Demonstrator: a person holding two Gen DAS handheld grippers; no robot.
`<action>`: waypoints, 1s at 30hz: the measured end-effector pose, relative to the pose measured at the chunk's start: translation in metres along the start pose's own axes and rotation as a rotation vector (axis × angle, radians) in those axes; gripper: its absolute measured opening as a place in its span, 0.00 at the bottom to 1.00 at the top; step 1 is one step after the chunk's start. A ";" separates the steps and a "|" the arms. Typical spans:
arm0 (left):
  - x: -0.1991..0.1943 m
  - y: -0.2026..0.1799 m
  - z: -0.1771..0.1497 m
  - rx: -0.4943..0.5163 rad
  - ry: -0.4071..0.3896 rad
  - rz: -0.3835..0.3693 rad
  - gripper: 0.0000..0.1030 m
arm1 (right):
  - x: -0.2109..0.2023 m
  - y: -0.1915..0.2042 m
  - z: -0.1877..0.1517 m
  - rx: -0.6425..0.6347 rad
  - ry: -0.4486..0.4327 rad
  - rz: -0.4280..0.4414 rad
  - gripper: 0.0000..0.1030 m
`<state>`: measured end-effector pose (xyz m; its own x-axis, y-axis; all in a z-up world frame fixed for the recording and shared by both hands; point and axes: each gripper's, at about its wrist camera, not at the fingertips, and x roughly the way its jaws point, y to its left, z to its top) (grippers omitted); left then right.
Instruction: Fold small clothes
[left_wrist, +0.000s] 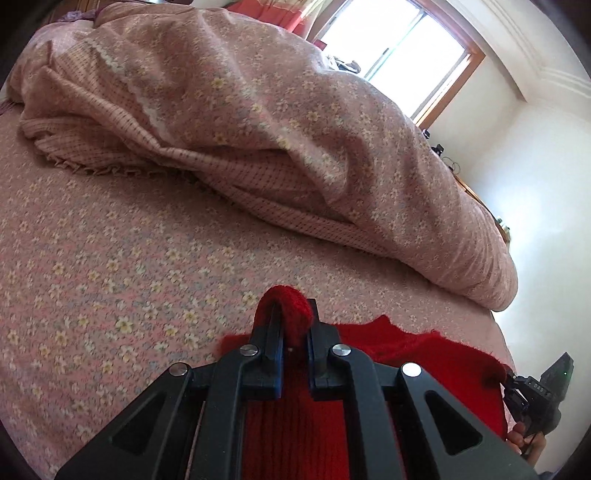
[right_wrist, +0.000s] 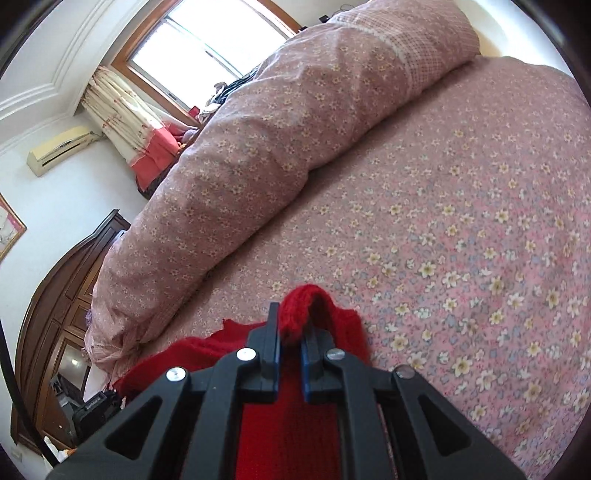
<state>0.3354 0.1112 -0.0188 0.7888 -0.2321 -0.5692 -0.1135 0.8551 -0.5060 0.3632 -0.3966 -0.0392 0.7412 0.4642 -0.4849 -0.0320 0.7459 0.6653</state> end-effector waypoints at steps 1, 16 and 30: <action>0.001 -0.001 0.003 -0.003 0.000 -0.006 0.02 | 0.000 0.002 0.001 -0.006 0.000 0.001 0.08; -0.020 -0.018 0.025 0.070 0.026 0.028 0.57 | -0.026 0.048 -0.003 -0.143 0.009 0.054 0.66; -0.118 -0.079 -0.025 0.335 0.004 0.112 0.60 | -0.084 0.072 -0.066 -0.199 0.062 0.016 0.66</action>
<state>0.2361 0.0601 0.0725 0.7804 -0.1296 -0.6117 0.0062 0.9798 -0.1997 0.2541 -0.3501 0.0122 0.6971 0.5009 -0.5131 -0.1802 0.8150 0.5508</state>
